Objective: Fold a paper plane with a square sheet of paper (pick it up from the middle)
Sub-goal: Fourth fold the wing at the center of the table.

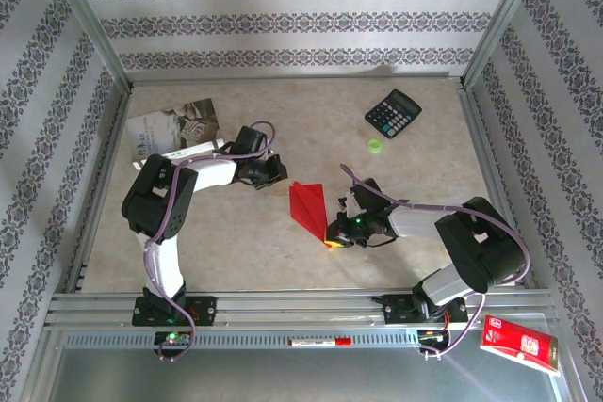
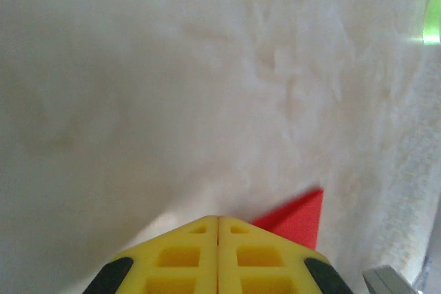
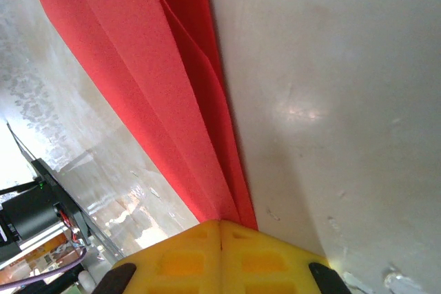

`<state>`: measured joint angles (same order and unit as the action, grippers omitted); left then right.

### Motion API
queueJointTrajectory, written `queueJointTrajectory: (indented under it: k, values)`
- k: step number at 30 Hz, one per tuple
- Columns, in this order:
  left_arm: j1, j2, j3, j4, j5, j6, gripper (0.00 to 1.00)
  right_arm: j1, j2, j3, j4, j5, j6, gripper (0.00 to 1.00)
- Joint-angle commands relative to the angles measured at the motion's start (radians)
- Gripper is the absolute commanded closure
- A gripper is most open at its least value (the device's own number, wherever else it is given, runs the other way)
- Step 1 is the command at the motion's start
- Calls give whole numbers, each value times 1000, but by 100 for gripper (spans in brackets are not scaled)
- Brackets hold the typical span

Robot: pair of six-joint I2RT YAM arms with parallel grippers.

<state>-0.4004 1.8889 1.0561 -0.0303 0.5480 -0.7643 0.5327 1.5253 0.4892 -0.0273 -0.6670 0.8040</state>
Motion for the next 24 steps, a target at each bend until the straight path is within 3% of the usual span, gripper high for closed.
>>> queueJointTrajectory:
  k: [1, 7, 13, 16, 19, 24]
  values:
    - [-48, -96, -78, 91, 41, -65, 92, 26, 110, -76, -155, 244, -21, 100]
    - [-142, -154, -127, 154, 52, -103, 86, 25, 103, -78, -157, 244, -21, 100]
    - [-162, -105, -79, 124, 54, -86, 77, 30, 17, -64, -103, 175, -60, 100]
    - [-160, -134, -79, 94, 30, -67, 73, 43, -132, -24, -105, 144, -94, 92]
    - [-153, -184, -92, 47, 5, -39, 67, 37, -276, 3, -130, 201, -127, 80]
    - [-143, -268, -143, 5, -20, -18, 60, 27, -296, 84, -156, 321, -209, 69]
